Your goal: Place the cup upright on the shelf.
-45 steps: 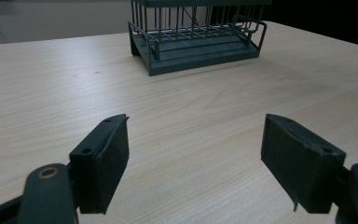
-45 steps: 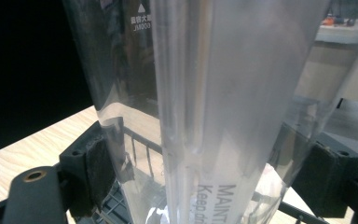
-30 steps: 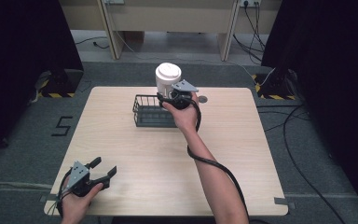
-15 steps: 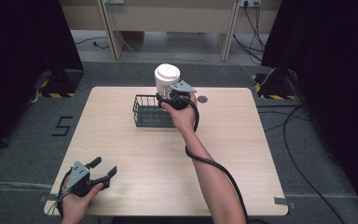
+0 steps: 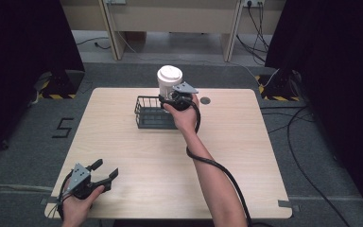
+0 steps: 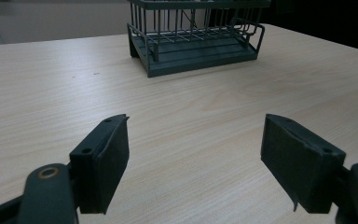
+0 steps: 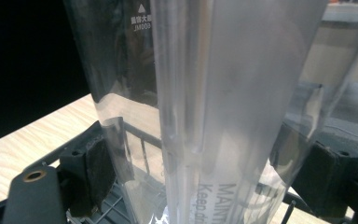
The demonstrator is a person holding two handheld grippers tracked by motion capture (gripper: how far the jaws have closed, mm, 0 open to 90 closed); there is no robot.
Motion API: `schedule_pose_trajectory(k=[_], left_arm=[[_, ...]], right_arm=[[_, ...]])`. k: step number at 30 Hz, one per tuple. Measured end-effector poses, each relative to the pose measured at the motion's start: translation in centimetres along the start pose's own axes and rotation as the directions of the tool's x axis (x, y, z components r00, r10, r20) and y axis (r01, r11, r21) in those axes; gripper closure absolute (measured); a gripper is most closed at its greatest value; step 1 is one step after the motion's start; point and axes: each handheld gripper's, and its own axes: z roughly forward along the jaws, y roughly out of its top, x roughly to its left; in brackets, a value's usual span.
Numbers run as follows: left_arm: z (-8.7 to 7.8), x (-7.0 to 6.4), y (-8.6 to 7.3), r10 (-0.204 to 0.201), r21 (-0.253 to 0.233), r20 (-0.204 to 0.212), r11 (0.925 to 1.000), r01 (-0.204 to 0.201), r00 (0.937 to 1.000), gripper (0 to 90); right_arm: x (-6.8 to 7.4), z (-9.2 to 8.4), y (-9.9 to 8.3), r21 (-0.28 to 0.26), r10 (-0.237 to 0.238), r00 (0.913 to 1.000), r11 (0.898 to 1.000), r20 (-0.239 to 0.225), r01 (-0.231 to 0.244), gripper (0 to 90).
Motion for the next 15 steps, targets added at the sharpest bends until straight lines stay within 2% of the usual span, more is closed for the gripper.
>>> schedule_pose_trajectory(k=[4,15], left_arm=[[0.0,0.0,0.0,0.001,0.0,0.002,1.0,-0.001,1.0,23.0],[0.0,0.0,0.0,0.001,-0.001,0.005,1.0,-0.001,1.0,23.0]], right_arm=[[0.1,0.2,-0.4,0.016,-0.017,0.9999,1.0,0.001,0.017,18.5],[0.2,0.6,-1.2,0.046,-0.027,0.9996,0.999,0.005,0.027,18.5]])
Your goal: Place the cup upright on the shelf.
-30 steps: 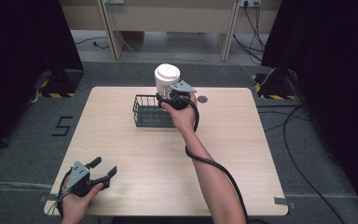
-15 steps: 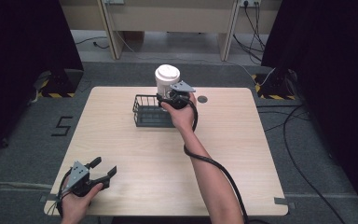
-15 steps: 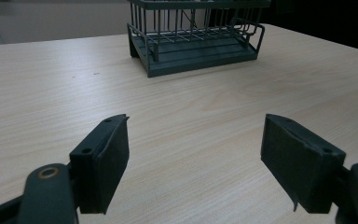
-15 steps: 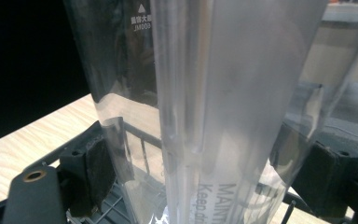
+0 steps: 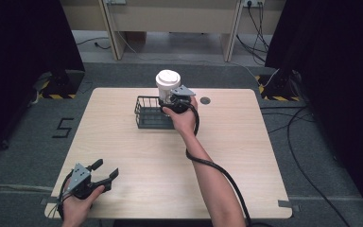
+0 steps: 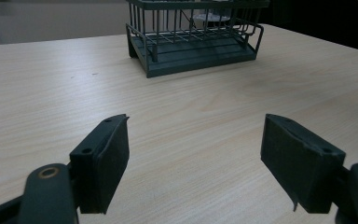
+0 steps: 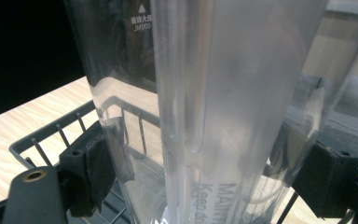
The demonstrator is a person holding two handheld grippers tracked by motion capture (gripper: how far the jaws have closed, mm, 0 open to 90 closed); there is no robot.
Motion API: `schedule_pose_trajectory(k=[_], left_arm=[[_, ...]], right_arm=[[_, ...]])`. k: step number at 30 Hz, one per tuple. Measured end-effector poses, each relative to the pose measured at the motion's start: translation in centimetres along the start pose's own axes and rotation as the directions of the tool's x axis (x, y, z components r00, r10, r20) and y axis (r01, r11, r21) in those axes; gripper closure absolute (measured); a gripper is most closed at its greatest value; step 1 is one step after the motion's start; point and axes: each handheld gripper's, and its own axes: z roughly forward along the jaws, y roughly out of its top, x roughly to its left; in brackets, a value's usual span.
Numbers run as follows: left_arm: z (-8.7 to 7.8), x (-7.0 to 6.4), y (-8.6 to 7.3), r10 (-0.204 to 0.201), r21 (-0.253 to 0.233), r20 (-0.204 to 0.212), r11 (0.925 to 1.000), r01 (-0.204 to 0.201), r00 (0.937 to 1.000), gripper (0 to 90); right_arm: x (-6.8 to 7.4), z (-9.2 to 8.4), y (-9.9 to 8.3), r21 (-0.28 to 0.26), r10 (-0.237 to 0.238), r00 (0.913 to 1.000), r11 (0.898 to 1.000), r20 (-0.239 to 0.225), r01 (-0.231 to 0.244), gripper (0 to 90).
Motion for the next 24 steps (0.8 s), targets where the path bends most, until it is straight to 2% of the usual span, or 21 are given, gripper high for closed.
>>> schedule_pose_trajectory(k=[24], left_arm=[[0.0,0.0,0.0,-0.001,0.0,0.008,1.0,0.001,1.0,23.1]], right_arm=[[0.0,0.7,-1.4,0.056,0.001,1.0,0.998,0.01,-0.002,18.3]])
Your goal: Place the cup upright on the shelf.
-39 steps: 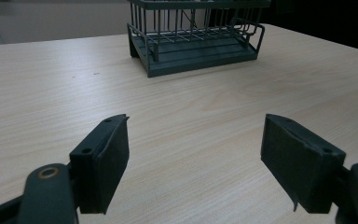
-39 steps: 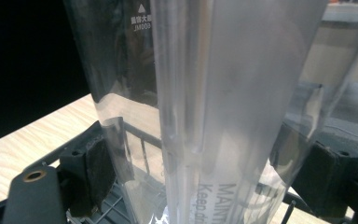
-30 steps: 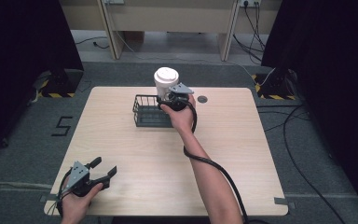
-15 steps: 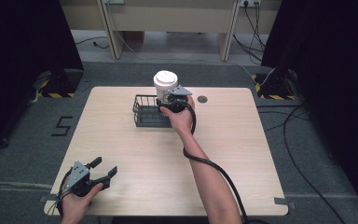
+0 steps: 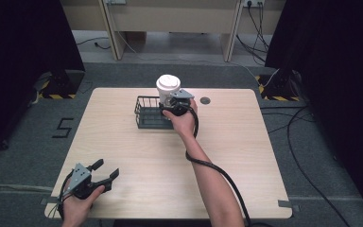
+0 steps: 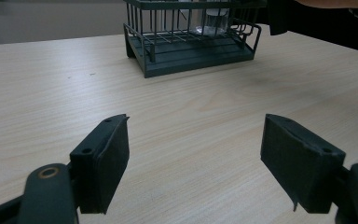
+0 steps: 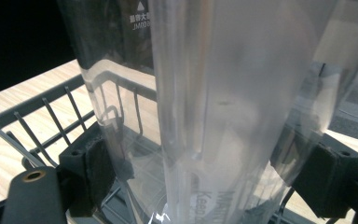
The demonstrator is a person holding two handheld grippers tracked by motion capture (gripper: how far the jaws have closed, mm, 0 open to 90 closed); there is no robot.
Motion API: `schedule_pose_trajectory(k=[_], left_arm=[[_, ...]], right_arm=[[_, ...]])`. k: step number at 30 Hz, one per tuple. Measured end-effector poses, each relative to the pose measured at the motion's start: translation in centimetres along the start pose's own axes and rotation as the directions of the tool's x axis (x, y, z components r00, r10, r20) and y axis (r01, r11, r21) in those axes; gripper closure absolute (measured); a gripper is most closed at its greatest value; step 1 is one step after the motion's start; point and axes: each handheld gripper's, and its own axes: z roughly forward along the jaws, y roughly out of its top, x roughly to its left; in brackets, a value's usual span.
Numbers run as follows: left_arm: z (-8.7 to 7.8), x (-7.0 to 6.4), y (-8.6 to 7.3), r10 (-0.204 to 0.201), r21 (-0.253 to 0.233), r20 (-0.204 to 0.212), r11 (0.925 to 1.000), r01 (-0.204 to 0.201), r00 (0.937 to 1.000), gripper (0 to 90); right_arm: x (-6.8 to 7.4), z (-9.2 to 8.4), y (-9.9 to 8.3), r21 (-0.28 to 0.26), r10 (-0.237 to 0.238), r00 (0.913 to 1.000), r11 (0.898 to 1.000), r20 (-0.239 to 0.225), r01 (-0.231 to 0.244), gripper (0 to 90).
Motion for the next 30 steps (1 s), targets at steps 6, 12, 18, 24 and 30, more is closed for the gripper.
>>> schedule_pose_trajectory(k=[6,12,18,24,30], left_arm=[[0.0,0.0,0.0,0.001,0.0,0.002,1.0,-0.001,1.0,23.0],[0.0,0.0,0.0,0.003,0.002,0.002,1.0,-0.003,1.0,23.1],[0.1,-0.1,0.0,0.003,0.004,0.003,1.0,-0.003,1.0,23.1],[0.1,-0.1,0.0,0.003,0.004,0.007,1.0,-0.003,1.0,23.0],[0.2,-0.1,0.0,0.006,0.006,0.008,1.0,-0.006,1.0,23.0]], right_arm=[[0.0,0.1,0.0,0.006,-0.01,0.9999,1.0,0.002,0.01,18.2],[0.1,0.1,0.0,0.015,-0.013,0.9999,1.0,0.0,0.013,18.0],[0.2,0.0,0.1,0.028,-0.009,1.0,1.0,-0.002,0.009,17.1],[0.2,-0.4,0.0,0.034,-0.025,0.9997,0.999,0.002,0.025,15.5],[0.2,-1.1,-0.1,0.029,-0.012,0.9999,1.0,-0.001,0.012,15.4]])
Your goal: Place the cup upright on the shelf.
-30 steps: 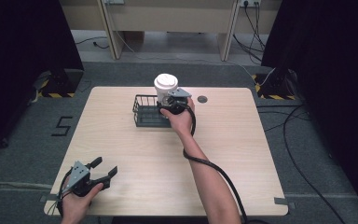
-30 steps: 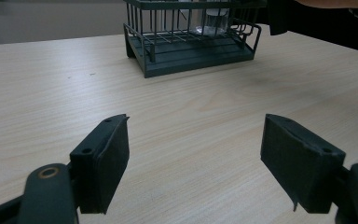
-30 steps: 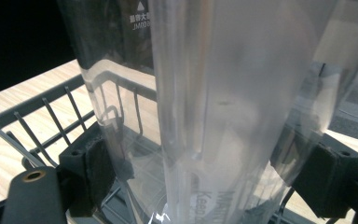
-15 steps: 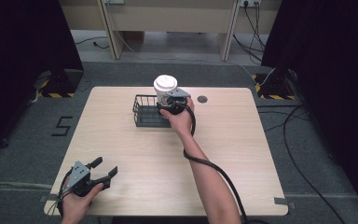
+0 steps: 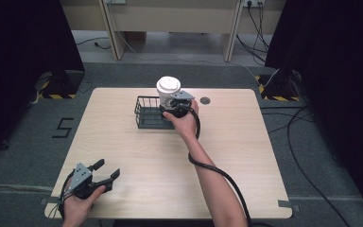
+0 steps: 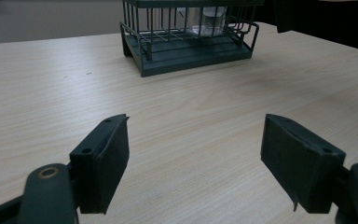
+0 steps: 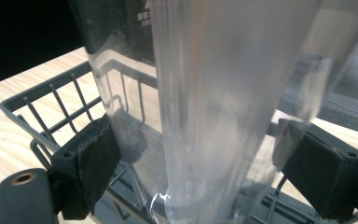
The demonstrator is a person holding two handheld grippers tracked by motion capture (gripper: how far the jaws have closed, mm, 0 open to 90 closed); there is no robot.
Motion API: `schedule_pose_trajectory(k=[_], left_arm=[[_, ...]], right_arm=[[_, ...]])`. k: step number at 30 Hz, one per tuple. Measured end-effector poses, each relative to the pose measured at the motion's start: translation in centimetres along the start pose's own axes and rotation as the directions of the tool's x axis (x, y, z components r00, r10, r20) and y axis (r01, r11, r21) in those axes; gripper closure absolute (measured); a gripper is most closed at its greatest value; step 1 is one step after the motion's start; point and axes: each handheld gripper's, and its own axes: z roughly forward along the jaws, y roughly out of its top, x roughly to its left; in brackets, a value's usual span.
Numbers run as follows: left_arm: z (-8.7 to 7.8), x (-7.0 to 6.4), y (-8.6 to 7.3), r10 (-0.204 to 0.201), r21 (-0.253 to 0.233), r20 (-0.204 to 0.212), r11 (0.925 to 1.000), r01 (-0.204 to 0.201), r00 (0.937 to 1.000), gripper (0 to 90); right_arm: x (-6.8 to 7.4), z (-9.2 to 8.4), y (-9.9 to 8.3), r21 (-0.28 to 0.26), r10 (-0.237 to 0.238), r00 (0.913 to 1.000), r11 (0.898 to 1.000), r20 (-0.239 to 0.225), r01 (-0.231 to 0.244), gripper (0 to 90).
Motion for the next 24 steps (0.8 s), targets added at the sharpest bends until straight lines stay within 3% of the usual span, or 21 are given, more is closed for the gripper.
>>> schedule_pose_trajectory(k=[24], left_arm=[[0.0,-0.1,0.0,0.004,0.003,-0.002,1.0,-0.004,1.0,22.9]], right_arm=[[-0.8,-3.7,-0.7,0.004,0.015,0.9996,1.0,-0.022,-0.015,15.5]])
